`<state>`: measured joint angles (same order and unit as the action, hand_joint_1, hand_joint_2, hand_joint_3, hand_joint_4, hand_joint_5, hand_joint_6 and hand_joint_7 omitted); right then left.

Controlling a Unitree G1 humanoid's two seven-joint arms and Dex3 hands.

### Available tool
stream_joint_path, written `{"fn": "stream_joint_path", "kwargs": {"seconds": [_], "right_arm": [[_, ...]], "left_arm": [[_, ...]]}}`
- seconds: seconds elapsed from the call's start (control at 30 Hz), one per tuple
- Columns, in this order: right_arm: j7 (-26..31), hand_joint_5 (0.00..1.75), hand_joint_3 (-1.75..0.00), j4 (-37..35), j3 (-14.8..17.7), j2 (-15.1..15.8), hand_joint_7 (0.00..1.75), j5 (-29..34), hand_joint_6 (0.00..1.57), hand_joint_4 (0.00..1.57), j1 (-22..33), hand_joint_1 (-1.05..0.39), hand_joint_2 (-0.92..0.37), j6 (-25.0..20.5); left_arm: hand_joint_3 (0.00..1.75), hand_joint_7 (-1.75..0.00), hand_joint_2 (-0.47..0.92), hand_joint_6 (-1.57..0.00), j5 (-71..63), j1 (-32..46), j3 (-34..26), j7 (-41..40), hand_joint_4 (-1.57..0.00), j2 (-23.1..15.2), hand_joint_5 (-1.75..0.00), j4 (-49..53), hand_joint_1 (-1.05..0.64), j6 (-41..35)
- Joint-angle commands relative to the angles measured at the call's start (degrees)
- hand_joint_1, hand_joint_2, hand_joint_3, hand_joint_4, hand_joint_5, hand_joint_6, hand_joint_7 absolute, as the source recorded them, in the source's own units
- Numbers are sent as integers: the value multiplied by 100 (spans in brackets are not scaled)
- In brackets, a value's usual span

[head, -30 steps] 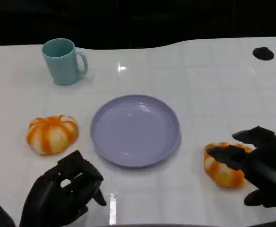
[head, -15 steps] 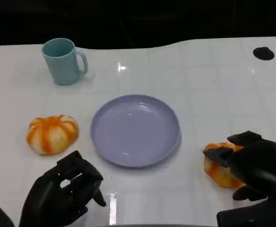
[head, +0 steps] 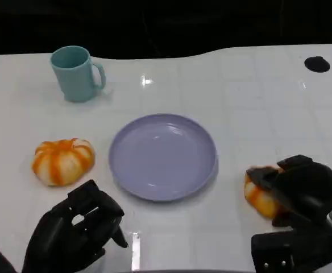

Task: Grasp the bread from the table and place it into the plate.

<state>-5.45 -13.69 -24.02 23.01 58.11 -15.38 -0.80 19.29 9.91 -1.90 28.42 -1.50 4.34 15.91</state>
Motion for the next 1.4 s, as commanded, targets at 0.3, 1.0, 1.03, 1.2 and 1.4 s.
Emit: {"fn": "stream_joint_path", "kwargs": {"seconds": [0.3, 1.0, 1.03, 1.2, 1.4], "right_arm": [[1939, 145, -1, -1443, 210, -222, 7, -1003, 121, 85, -528, -18, -85, 1092], [4611, 175, -116, -3522, -176, -519, 175, -1054, 72, 95, -1548, -14, -40, 2378], [4638, 175, -115, -3491, -171, -517, 175, -1062, 72, 95, -1555, -14, -39, 2404], [4548, 175, -122, -3091, -116, -540, 175, -1194, 71, 97, -1618, -14, -32, 2672], [4243, 175, -130, -2726, -123, -756, 175, -1360, 73, 99, -1766, -18, -29, 2776]], "left_arm": [[36, -149, 92, -52, 4, 82, -52, -64, -61, -78, -175, -141, -52, -82], [37, -150, 92, -52, -40, 115, -20, -95, -61, -46, -175, -194, -50, -80], [37, -150, 92, -52, -36, 114, -19, -88, -61, -44, -175, -189, -50, -71], [37, -150, 92, -52, -19, 120, -14, -79, -60, -45, -175, -188, -50, -97], [37, -150, 92, -52, -52, 126, 16, -102, -60, -25, -175, -181, -50, -90]]}}
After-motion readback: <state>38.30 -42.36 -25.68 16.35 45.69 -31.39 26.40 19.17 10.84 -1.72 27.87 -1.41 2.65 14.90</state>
